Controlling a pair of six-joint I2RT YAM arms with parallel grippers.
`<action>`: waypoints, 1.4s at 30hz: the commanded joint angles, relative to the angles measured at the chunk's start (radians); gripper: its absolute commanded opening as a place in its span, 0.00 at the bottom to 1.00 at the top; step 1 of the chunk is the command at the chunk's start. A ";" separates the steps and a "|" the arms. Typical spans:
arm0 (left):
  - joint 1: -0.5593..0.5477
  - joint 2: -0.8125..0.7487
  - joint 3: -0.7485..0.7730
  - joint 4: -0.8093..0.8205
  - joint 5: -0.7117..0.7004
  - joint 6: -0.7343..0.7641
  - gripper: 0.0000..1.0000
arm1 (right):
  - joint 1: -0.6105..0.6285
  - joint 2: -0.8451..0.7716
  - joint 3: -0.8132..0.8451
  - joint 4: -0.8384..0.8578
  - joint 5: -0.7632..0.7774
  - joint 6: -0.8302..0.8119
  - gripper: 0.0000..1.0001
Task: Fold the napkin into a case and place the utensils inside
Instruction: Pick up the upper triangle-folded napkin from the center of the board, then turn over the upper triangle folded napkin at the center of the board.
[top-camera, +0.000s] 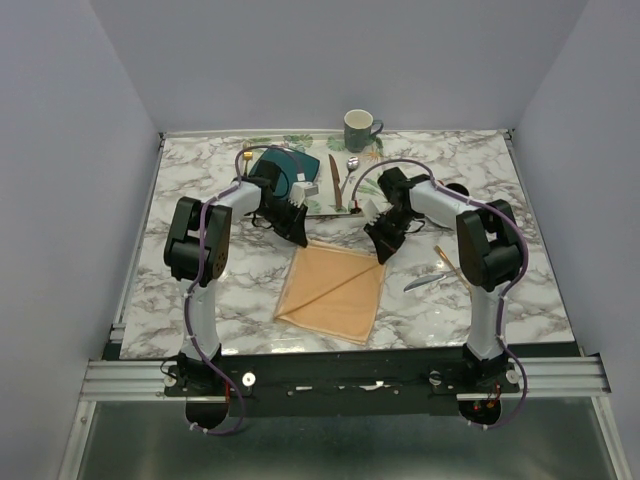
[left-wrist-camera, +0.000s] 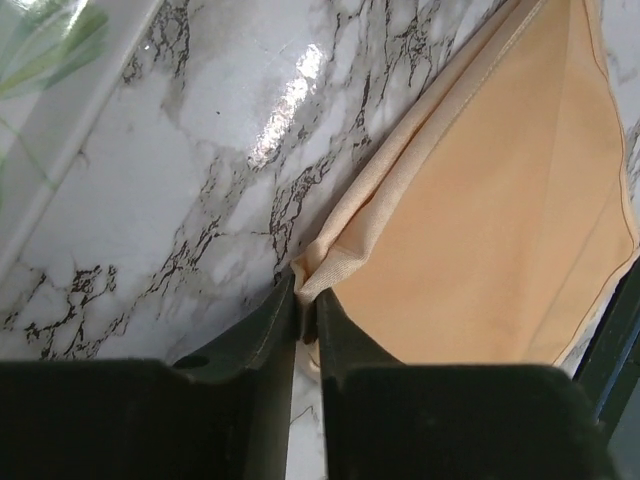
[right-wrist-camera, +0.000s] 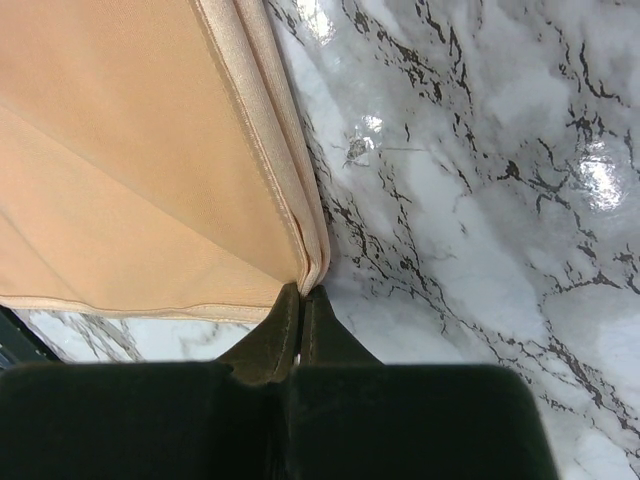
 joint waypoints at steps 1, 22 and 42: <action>0.003 -0.024 -0.029 -0.023 -0.053 0.035 0.11 | 0.002 0.033 0.031 0.008 0.029 -0.035 0.01; 0.051 -0.334 0.044 0.220 -0.019 -0.099 0.00 | -0.049 -0.179 0.227 0.030 0.090 -0.049 0.01; 0.132 -0.249 0.052 0.663 0.003 -0.004 0.00 | -0.052 -0.159 0.303 0.363 0.222 -0.255 0.01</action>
